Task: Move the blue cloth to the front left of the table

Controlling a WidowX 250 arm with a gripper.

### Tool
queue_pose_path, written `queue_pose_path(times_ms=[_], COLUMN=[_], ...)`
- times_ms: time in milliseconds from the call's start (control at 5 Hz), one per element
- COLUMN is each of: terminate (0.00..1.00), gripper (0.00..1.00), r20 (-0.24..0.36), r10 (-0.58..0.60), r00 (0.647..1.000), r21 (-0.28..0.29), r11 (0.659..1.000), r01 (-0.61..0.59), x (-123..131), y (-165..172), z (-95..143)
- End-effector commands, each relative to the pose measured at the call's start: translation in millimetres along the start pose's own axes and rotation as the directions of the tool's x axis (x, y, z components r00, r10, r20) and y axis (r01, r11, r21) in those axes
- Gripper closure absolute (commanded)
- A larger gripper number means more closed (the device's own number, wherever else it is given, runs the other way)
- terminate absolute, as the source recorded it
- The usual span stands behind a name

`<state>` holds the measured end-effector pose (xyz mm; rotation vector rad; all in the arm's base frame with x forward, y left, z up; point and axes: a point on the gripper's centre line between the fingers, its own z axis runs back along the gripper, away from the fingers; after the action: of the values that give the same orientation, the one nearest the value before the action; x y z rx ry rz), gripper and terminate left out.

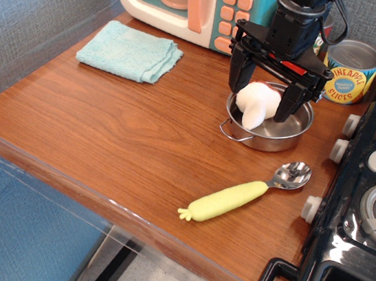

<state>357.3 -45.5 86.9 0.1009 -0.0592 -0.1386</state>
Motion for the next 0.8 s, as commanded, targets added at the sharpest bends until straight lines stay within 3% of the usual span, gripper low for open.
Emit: queue_pose_path(times_ms=[0, 400, 600], terminate=[0.0, 0.0, 0.0], gripper=[0.0, 0.0, 0.0], r20=[0.0, -0.037, -0.013], r10=[0.0, 0.158, 0.236], r00=[1.0, 0.987, 0.972], r21=[0.0, 0.033, 0.048], r11=[1.0, 0.987, 0.971], r01=[0.0, -0.157, -0.235], x=[0.0, 12.0, 11.1], y=[0.0, 80.1, 124.0], z=[0.0, 6.0, 10.3])
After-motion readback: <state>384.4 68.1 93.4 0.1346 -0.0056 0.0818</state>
